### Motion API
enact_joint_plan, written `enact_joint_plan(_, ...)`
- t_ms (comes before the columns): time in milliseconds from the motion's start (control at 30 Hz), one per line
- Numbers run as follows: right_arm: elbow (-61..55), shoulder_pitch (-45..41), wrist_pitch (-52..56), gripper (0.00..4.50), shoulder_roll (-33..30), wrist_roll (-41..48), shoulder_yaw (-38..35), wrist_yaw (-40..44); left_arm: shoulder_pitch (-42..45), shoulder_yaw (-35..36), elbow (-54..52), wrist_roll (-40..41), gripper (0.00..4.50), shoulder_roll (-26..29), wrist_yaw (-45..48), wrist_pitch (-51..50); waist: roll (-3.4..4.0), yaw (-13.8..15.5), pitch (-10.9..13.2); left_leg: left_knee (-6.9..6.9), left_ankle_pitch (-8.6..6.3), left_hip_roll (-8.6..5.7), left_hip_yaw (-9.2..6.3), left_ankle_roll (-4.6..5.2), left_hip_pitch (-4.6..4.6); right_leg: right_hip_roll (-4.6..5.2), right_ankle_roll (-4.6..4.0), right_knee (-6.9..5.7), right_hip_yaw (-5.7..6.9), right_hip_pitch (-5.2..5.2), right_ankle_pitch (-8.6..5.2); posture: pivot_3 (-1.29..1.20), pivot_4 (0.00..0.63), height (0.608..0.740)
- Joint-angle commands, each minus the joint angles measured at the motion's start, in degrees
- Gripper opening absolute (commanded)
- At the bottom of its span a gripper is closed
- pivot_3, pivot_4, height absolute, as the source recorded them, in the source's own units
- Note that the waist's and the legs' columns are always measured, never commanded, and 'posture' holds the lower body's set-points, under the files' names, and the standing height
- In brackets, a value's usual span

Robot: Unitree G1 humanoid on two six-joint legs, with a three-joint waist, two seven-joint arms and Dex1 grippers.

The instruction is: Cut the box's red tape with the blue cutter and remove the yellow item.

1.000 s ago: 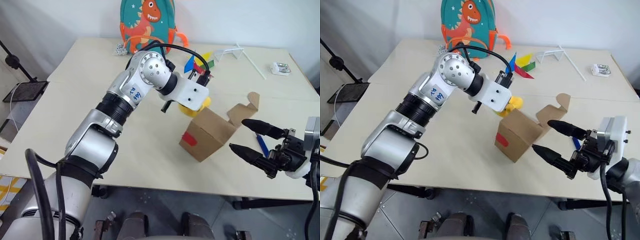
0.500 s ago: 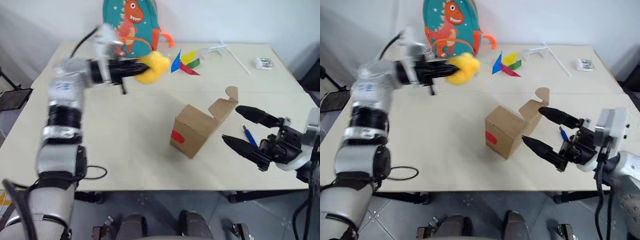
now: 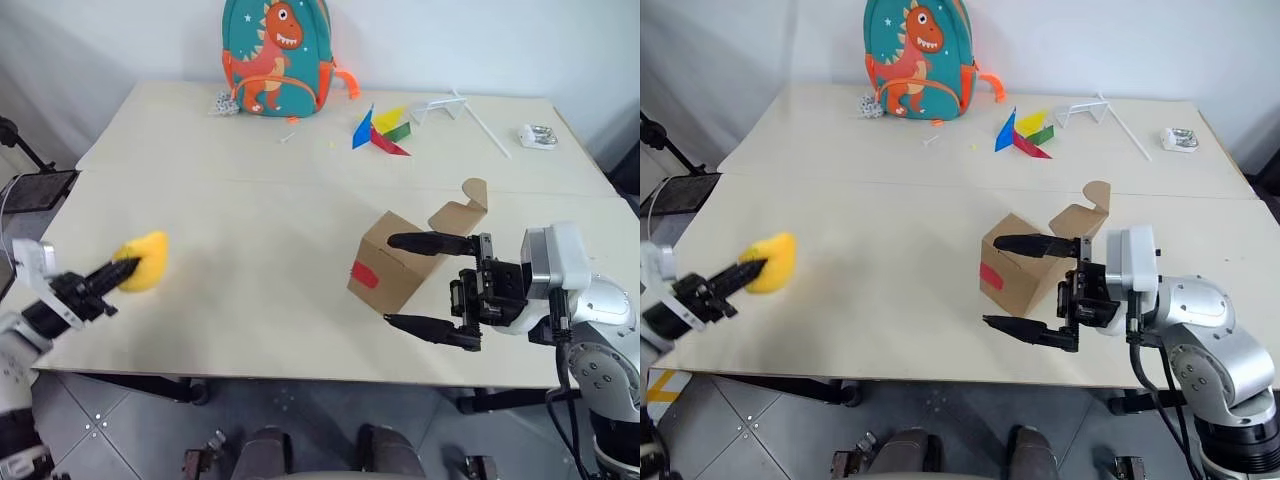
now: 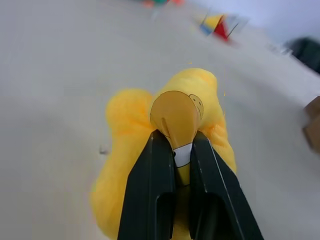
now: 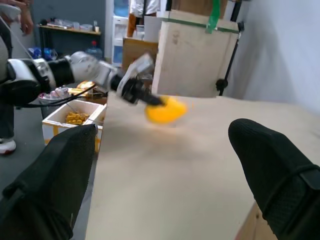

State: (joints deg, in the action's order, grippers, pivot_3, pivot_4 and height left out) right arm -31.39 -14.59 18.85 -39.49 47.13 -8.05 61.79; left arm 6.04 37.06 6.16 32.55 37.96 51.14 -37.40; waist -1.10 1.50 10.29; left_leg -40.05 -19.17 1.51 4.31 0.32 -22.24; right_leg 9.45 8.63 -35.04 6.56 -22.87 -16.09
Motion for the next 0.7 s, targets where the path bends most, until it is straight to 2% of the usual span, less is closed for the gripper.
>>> enact_joint_plan(33,-1.2,1.7,-1.6,4.5,0.2,-0.1,-1.0,0.6,-0.7,-1.2,-4.7,0.4,0.72,-1.4,-3.0,2.0,0.0,0.1,0.0,0.0,0.0,0.0,0.0,0.0,-0.01,0.0,-0.01,0.01,0.01,0.0,0.0,0.0,0.15,0.74)
enact_joint_plan(167,-0.2,4.1,-2.5,4.5,0.1,-1.0,-2.3,0.2,-0.2,-2.8,-4.3,-1.9,1.95,-2.3,-6.0,7.3,0.01,-0.2,0.0,0.04,-0.02,-0.01,0.11,-0.03,0.07,0.0,-0.01,0.03,-0.03,0.02,0.0,0.0,0.15,0.74)
enact_joint_plan(267,0.8,5.6,-3.1,4.5,-0.2,-1.5,-3.5,0.1,0.3,-3.4,-4.2,-2.5,2.9,-0.9,-5.8,10.8,0.01,-0.2,0.0,0.07,-0.03,0.01,0.17,-0.05,0.11,-0.03,-0.02,0.03,-0.04,0.02,-0.01,0.0,0.15,0.74)
enact_joint_plan(433,1.8,6.9,-3.2,4.5,-0.9,-1.4,-5.3,0.3,-1.1,-4.0,-5.6,-2.3,4.4,4.1,1.0,16.1,0.06,-0.2,0.0,0.07,-0.08,0.08,0.22,-0.08,0.11,-0.1,-0.09,0.07,-0.03,-0.01,-0.04,0.0,0.15,0.74)
enact_joint_plan(600,3.9,7.2,-3.5,4.5,-2.1,-1.2,-9.1,0.4,-4.9,1.0,-7.4,-0.1,4.4,12.1,8.7,16.5,0.06,-0.5,0.0,0.09,-0.15,0.19,0.35,-0.11,0.12,-0.15,-0.18,0.06,-0.03,-0.12,-0.09,0.0,0.15,0.74)
enact_joint_plan(700,6.4,8.9,-5.2,4.5,-3.0,-2.7,-11.6,2.0,-14.1,6.7,-7.2,-3.1,4.4,14.6,13.0,21.0,0.11,-1.0,0.0,0.14,-0.2,0.23,0.5,-0.1,0.13,-0.15,-0.22,0.08,-0.03,-0.21,-0.11,0.0,0.15,0.74)
